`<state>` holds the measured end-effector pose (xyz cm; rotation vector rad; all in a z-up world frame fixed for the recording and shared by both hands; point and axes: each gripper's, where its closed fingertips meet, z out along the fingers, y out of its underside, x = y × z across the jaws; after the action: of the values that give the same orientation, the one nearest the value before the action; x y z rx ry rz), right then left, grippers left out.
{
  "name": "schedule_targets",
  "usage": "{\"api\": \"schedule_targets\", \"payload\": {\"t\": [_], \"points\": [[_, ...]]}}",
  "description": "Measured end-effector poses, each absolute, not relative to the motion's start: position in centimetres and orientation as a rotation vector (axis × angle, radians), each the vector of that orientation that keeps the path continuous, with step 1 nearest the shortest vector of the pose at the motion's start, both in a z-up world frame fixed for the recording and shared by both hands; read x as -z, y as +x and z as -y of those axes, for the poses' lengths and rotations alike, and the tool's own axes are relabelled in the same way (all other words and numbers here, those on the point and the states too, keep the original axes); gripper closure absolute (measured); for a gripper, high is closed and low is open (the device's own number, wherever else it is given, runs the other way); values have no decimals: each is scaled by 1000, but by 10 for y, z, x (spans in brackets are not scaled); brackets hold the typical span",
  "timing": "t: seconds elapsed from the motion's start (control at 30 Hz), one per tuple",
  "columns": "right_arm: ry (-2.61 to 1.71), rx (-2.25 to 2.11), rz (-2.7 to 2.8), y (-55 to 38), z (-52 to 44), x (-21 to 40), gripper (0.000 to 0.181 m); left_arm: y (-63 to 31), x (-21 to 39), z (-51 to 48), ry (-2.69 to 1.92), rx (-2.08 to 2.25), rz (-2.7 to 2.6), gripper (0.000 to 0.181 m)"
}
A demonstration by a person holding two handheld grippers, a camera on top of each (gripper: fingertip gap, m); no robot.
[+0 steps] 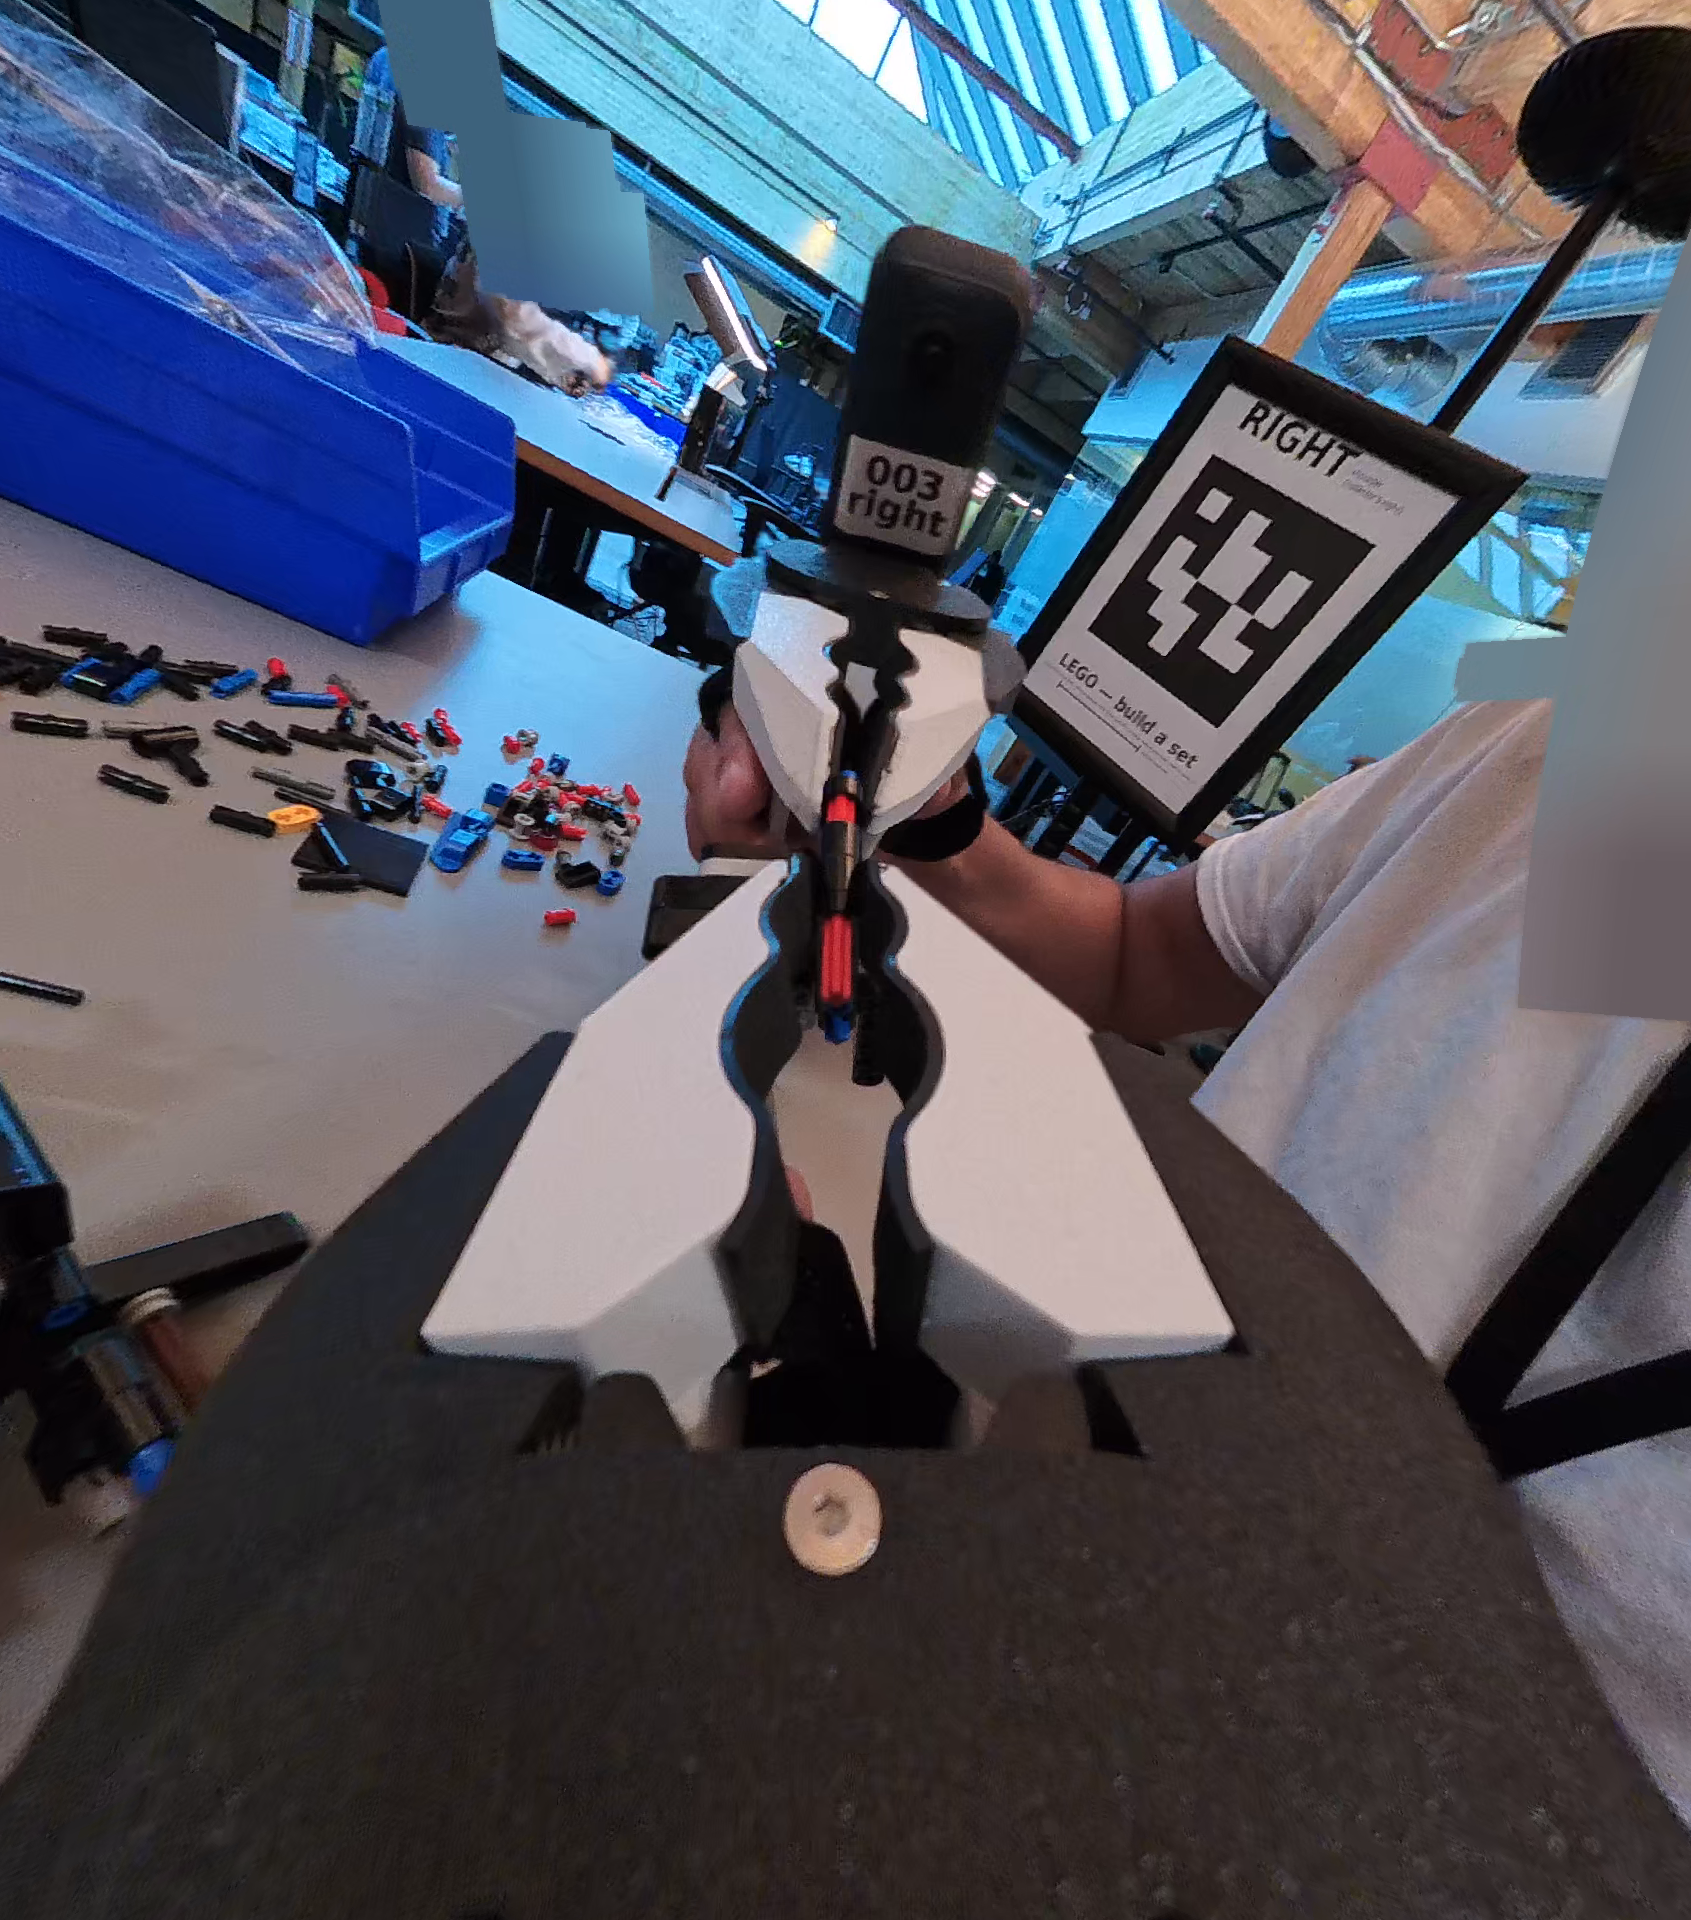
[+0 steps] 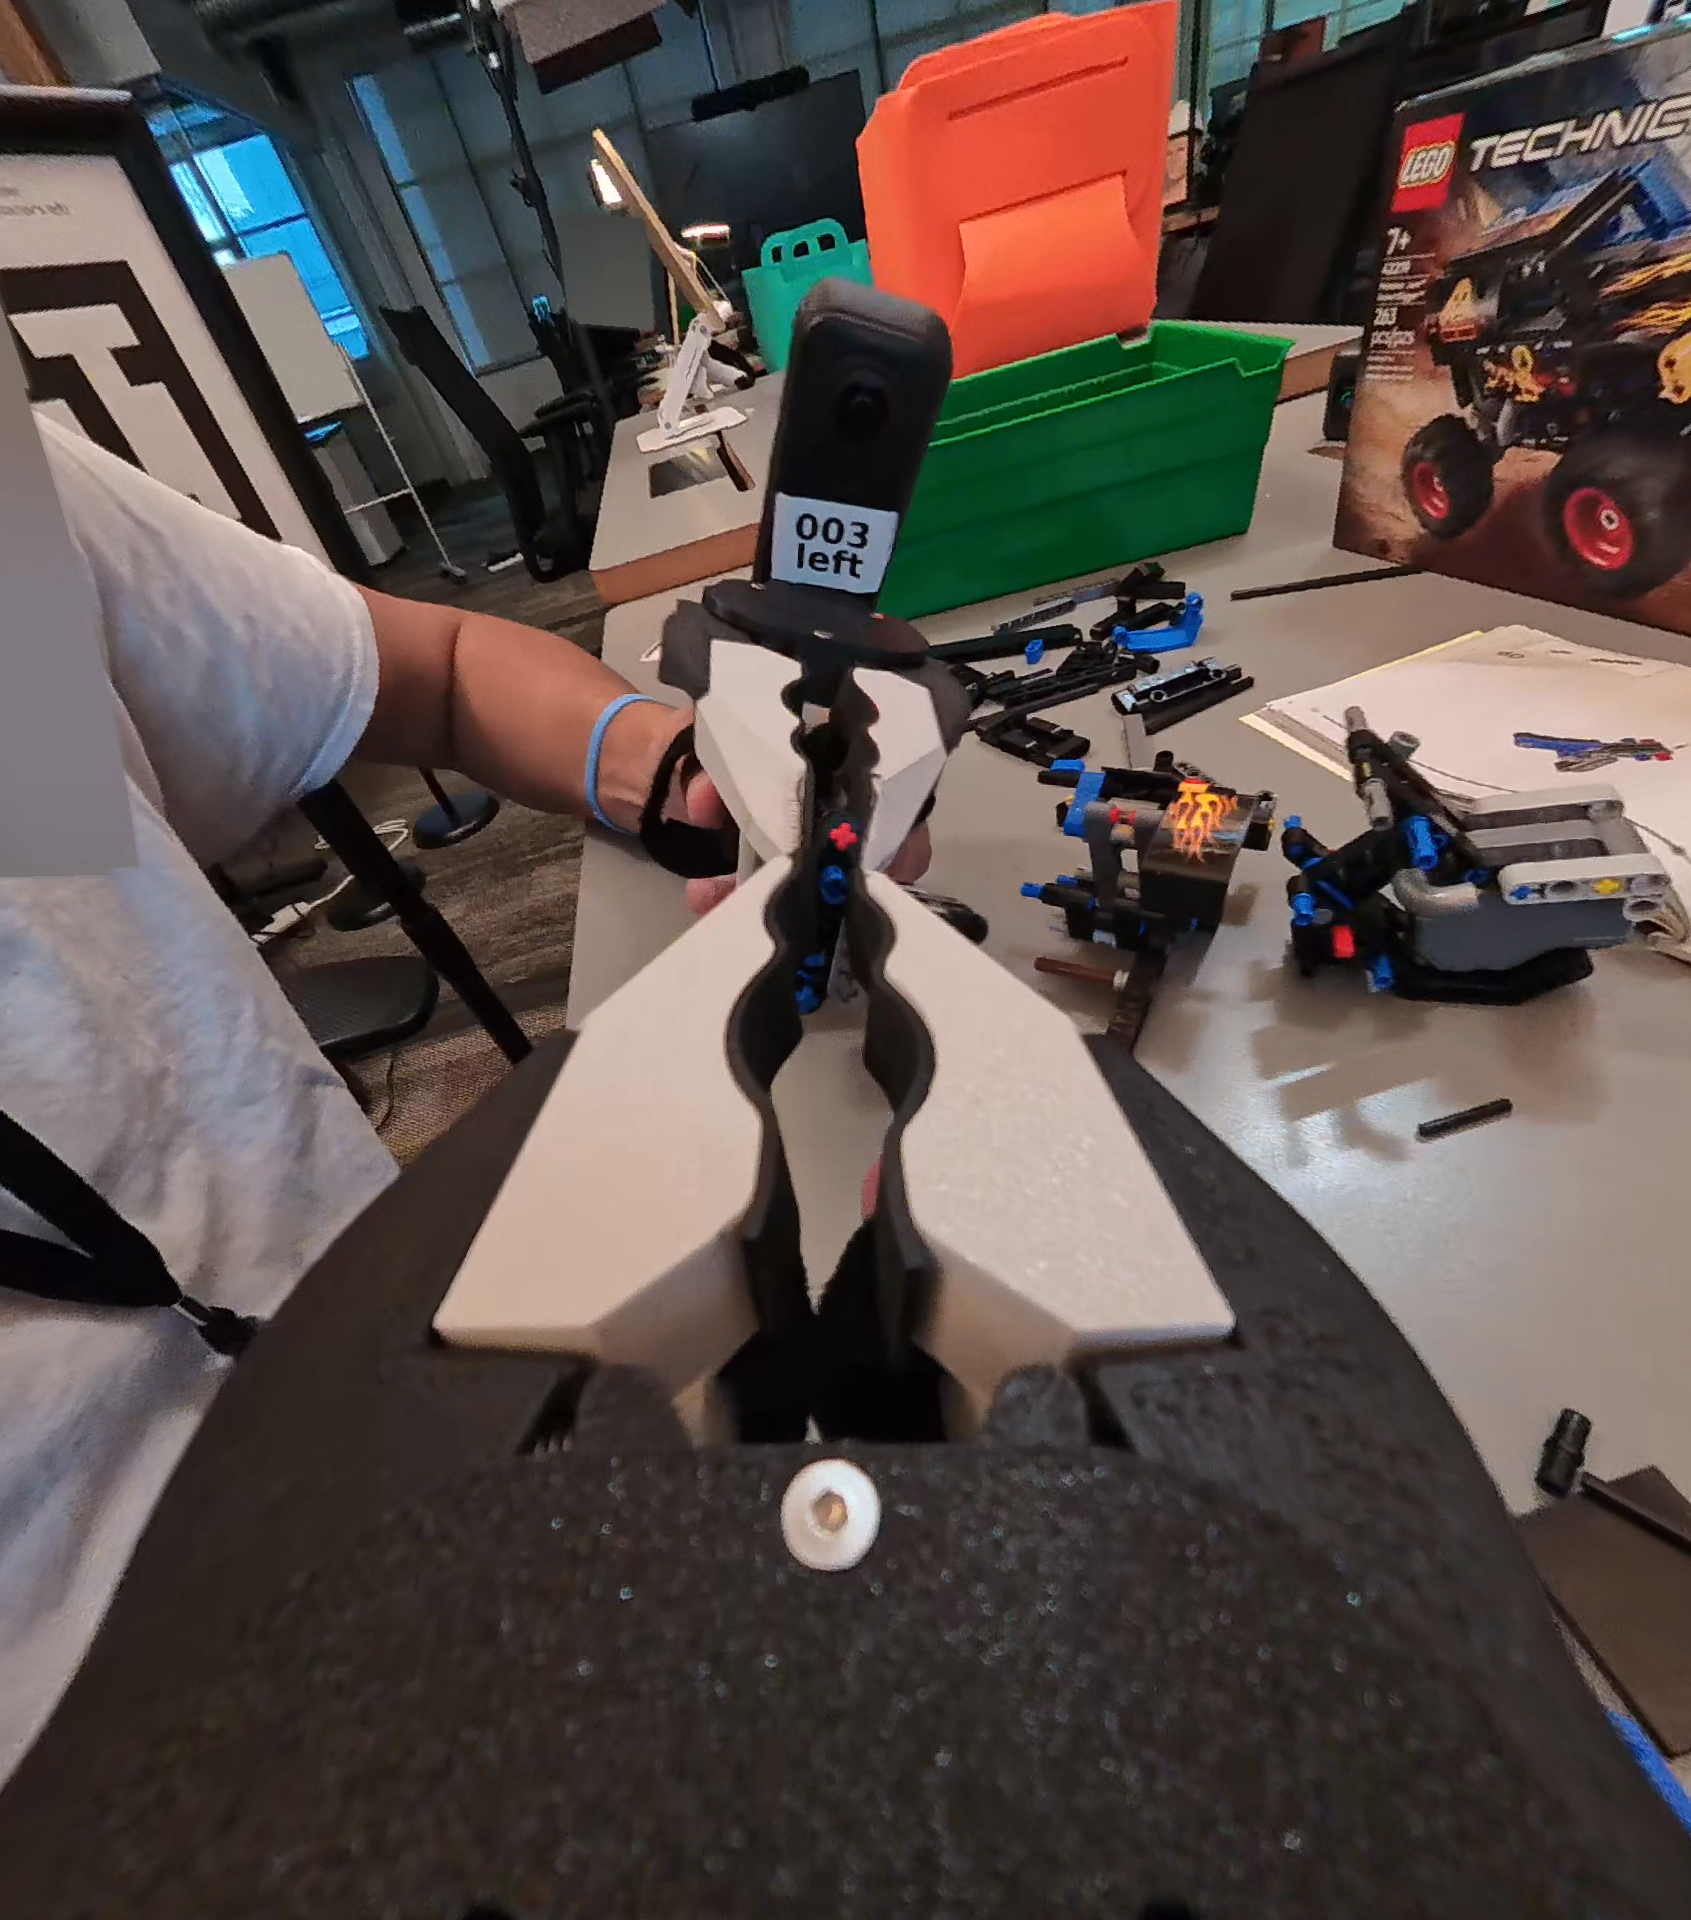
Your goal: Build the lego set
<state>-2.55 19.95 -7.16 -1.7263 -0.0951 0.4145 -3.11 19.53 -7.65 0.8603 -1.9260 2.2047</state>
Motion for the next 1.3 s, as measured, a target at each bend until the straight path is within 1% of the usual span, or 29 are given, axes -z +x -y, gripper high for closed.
{"api": "schedule_targets", "payload": {"t": [0.23,0.43,0.5,0.6,0.73,0.87,0.9,1.03,1.07,1.1,1.13,1.17,1.2,1.3], "points": [[-1759,-409,146,-31,-200,78,178,-34,79,-191,857,-2153,1883,176],[-1674,-524,54,-26,-203,66,177,-29,70,-197,864,-2192,1814,177],[-1675,-465,56,-20,-200,63,173,-25,69,-202,889,-2213,1796,177],[-1733,-440,50,-14,-192,69,172,-21,66,-210,917,-2230,1742,177],[-1792,-491,58,-25,-198,81,165,-23,66,-206,891,-2218,1761,177],[-1801,-493,52,-26,-201,85,169,-23,69,-205,897,-2233,1851,176],[-1803,-493,45,-26,-201,86,175,-21,70,-206,917,-2241,1870,176],[-1768,-521,2,-21,-203,86,176,-16,69,-208,959,-2274,1881,176],[-1749,-532,-16,-18,-204,84,176,-15,69,-210,974,-2272,1877,169],[-1728,-528,-38,-13,-204,83,176,-11,70,-213,1011,-2269,1878,157],[-1700,-526,-59,-8,-203,80,176,-7,72,-217,1050,-2264,1876,149],[-1670,-533,-81,-5,-203,77,176,-5,73,-219,1076,-2255,1860,143],[-1646,-532,-104,-2,-203,74,176,-4,77,-219,1097,-2221,1851,139],[-1628,-457,-106,0,-208,72,176,-8,87,-205,1079,-2112,1819,137]]}}
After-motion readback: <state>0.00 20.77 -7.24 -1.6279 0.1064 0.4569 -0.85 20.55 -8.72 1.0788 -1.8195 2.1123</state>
